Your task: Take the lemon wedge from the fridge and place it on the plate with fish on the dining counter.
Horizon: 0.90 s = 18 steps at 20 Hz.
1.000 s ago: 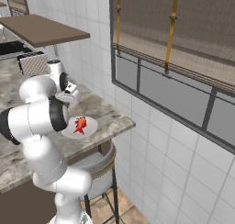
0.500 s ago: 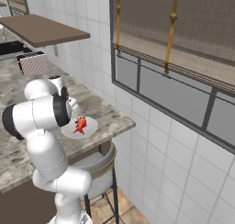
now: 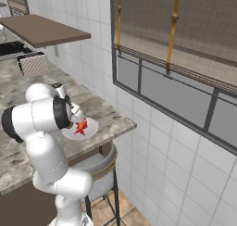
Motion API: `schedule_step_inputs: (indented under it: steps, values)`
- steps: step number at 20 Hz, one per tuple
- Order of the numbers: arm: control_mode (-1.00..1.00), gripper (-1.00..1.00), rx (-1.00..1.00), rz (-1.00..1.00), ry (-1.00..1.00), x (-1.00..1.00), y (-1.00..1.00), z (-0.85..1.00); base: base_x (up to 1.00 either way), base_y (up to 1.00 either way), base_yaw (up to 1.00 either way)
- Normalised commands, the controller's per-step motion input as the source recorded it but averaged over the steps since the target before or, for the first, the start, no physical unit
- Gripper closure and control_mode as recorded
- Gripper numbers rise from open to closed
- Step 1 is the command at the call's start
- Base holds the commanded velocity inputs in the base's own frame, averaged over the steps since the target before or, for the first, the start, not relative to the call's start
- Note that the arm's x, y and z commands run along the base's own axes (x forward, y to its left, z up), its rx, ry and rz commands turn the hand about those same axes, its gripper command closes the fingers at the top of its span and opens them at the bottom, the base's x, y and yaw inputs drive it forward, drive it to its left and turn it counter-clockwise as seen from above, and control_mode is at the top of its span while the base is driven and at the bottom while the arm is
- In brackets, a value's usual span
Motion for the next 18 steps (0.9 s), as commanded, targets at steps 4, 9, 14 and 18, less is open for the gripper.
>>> schedule_step_inputs:
  steps: [4, 9, 14, 18]
  values:
    - [-1.00, 1.00, -0.01, 0.00, -0.12, 0.25, -0.07, -0.11, 0.00, 0.00, 0.00]
    - [-1.00, -1.00, -0.02, 0.00, -0.06, 0.50, 0.00, -0.02, 0.00, 0.00, 0.00]
    - [-1.00, -1.00, 0.02, -0.02, 0.03, 0.20, 0.01, 0.27, 0.00, 0.00, 0.00]
    - [-1.00, -1.00, 0.02, -0.06, 0.00, -0.25, 0.08, 1.00, 0.00, 0.00, 0.00]
